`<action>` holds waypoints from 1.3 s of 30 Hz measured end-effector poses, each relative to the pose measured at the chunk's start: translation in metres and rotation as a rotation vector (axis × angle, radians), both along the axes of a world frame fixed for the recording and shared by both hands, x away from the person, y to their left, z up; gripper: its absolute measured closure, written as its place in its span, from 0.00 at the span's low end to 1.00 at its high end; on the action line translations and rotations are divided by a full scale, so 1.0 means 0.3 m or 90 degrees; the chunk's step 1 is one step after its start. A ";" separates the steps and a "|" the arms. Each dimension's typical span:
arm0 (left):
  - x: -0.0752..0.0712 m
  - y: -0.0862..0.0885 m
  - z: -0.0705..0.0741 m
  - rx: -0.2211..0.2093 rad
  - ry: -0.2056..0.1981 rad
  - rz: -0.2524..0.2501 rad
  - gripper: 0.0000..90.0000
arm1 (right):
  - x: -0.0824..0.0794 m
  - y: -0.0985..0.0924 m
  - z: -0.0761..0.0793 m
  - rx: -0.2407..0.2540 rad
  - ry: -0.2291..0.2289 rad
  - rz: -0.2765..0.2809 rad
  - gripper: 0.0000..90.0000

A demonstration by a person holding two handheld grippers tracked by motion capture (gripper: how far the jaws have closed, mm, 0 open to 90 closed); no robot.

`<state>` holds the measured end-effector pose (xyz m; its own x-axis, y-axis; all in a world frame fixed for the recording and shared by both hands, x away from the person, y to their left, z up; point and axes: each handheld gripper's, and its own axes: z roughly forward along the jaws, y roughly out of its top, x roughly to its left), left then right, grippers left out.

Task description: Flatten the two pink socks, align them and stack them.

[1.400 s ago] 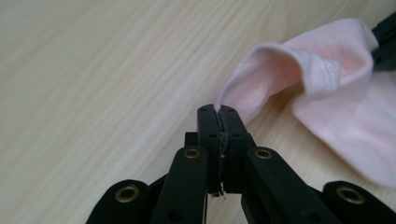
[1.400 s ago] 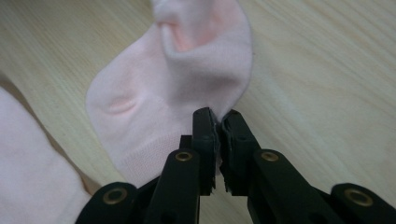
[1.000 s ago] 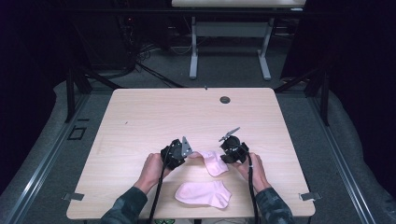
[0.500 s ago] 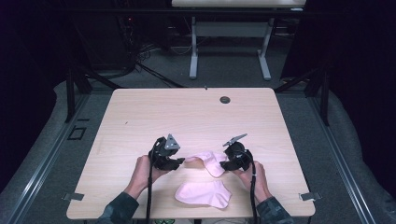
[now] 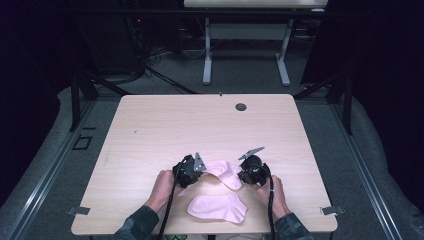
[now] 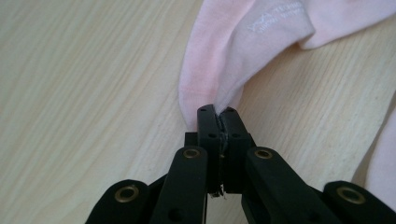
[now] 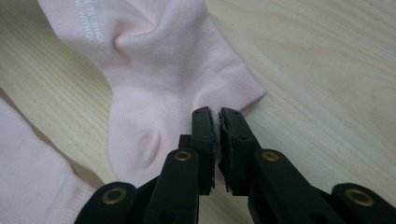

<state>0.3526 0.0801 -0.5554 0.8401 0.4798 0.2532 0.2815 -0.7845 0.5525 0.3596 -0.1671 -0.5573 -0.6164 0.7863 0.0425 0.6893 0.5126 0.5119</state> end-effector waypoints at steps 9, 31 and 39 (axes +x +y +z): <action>-0.031 0.074 0.011 -0.039 0.056 0.024 0.62 | 0.000 -0.011 -0.002 -0.005 -0.024 0.010 0.82; 0.111 0.005 0.001 -0.060 0.127 0.131 0.72 | -0.007 -0.028 -0.007 0.010 -0.003 -0.012 0.66; 0.096 0.015 -0.014 -0.063 0.139 0.116 0.93 | -0.016 -0.024 -0.010 0.007 -0.008 -0.008 0.79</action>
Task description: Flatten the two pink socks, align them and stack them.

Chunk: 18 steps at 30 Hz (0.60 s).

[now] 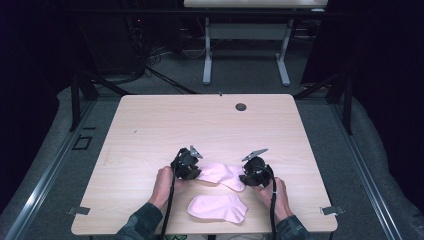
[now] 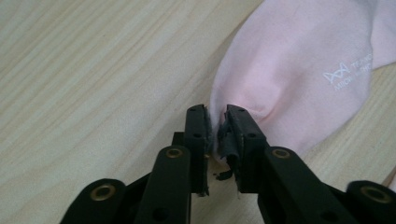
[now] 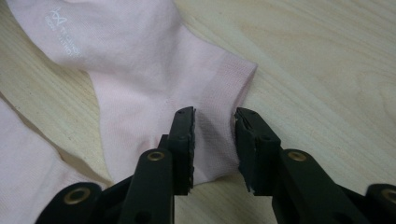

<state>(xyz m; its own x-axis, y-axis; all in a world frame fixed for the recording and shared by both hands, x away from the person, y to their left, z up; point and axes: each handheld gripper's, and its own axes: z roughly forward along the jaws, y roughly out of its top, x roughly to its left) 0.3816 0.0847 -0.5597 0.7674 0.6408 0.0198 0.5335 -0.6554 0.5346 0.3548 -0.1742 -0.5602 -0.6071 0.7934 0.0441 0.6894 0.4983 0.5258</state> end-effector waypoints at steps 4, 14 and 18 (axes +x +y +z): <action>-0.004 0.003 -0.001 0.004 -0.003 0.004 0.98 | -0.005 -0.002 -0.003 0.012 -0.001 0.004 0.89; -0.015 0.040 0.010 -0.023 0.018 0.023 0.99 | -0.010 -0.008 0.001 0.026 -0.014 0.005 0.94; -0.042 0.050 0.051 -0.029 0.006 0.017 0.99 | -0.028 -0.007 0.037 0.038 -0.031 0.007 0.94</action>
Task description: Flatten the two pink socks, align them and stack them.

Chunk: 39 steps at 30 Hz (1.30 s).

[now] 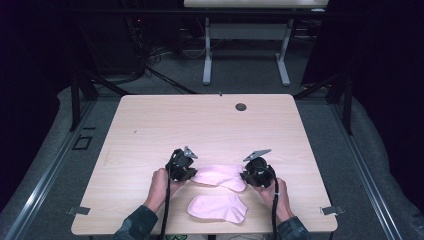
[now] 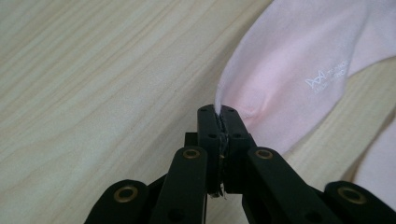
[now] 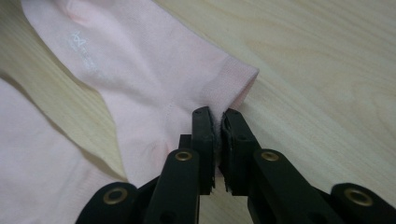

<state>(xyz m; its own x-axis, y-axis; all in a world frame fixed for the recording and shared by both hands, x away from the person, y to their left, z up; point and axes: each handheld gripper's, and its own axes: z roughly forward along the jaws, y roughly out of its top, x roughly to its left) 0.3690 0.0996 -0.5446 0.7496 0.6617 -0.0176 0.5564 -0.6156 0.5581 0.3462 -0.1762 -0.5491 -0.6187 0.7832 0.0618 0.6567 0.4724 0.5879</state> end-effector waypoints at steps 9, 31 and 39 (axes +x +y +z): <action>-0.090 0.036 0.130 -0.036 -0.010 0.014 0.99 | -0.081 -0.005 0.151 0.005 -0.037 0.026 0.94; -0.289 0.063 0.103 -0.037 0.047 -0.033 0.99 | -0.296 -0.017 0.175 0.009 0.047 0.075 0.93; -0.281 0.058 -0.003 0.002 0.074 -0.025 0.99 | -0.244 -0.003 0.024 0.004 0.112 0.077 0.93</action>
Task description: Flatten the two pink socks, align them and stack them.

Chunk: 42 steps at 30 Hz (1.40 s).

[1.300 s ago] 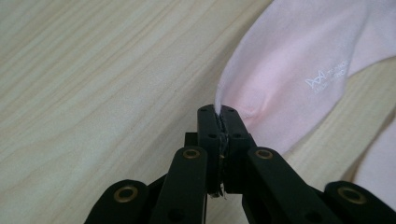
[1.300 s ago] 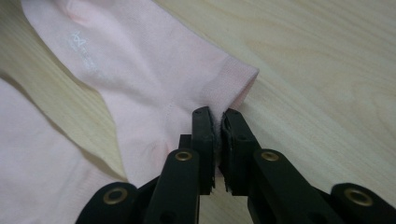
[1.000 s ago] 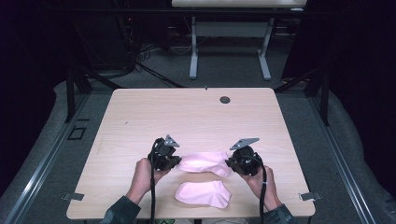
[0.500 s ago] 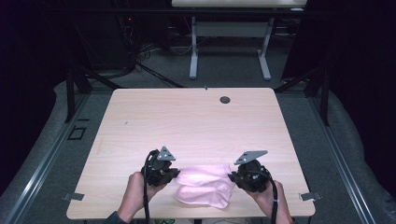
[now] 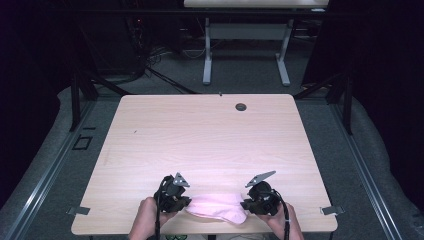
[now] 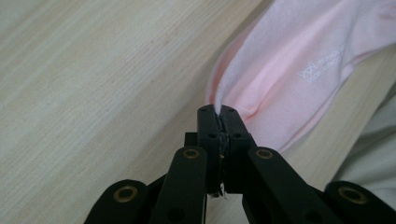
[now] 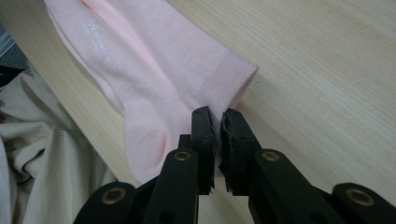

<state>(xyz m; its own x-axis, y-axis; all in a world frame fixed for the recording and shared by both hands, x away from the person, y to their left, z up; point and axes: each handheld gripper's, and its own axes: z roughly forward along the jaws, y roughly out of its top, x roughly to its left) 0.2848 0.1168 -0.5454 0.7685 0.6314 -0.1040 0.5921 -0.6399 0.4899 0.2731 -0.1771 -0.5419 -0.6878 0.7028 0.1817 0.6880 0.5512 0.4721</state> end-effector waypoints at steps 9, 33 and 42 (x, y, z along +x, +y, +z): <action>-0.002 0.001 -0.025 0.004 -0.007 0.003 0.99 | 0.001 0.011 -0.038 -0.008 -0.015 0.004 0.93; -0.031 0.025 -0.008 -0.022 -0.041 0.042 0.53 | 0.015 0.020 -0.027 -0.026 -0.070 0.038 0.76; -0.027 0.093 0.056 -0.040 -0.091 0.088 0.20 | -0.011 -0.036 0.054 0.012 -0.123 -0.001 0.34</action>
